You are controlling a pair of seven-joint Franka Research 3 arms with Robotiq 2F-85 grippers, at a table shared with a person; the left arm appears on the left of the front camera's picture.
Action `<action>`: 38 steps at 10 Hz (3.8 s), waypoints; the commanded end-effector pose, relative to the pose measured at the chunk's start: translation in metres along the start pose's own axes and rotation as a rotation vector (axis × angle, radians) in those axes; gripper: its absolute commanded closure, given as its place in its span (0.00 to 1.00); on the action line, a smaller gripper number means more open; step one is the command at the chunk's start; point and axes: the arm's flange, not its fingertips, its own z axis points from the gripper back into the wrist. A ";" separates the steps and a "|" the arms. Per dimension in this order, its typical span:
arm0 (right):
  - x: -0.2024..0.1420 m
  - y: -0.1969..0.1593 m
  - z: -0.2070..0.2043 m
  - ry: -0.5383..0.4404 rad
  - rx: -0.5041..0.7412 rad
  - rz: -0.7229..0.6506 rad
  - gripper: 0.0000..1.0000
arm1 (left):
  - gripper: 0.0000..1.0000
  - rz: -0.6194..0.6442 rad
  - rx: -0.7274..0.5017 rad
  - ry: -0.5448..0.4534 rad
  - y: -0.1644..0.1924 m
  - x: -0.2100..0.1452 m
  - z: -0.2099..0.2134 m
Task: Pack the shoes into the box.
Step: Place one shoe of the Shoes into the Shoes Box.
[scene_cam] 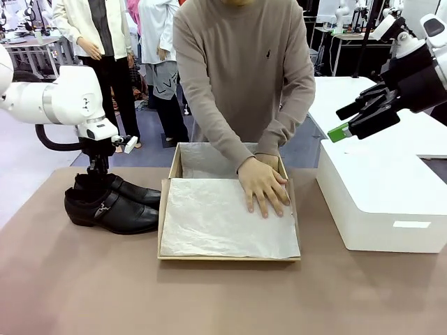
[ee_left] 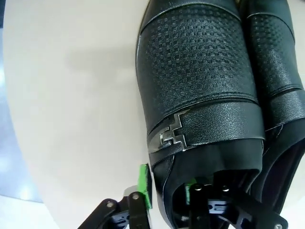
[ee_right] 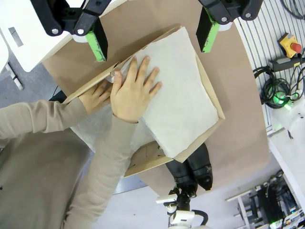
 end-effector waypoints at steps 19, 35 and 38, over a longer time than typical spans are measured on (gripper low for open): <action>0.001 -0.001 0.000 -0.019 0.011 0.009 0.00 | 1.00 0.097 0.126 0.050 0.010 -0.038 0.107; 0.001 -0.001 0.000 -0.019 0.011 0.009 0.00 | 1.00 0.058 0.123 0.043 -0.030 0.014 0.187; 0.001 -0.001 0.000 -0.019 0.011 0.009 0.00 | 1.00 0.058 0.123 0.043 -0.030 0.014 0.187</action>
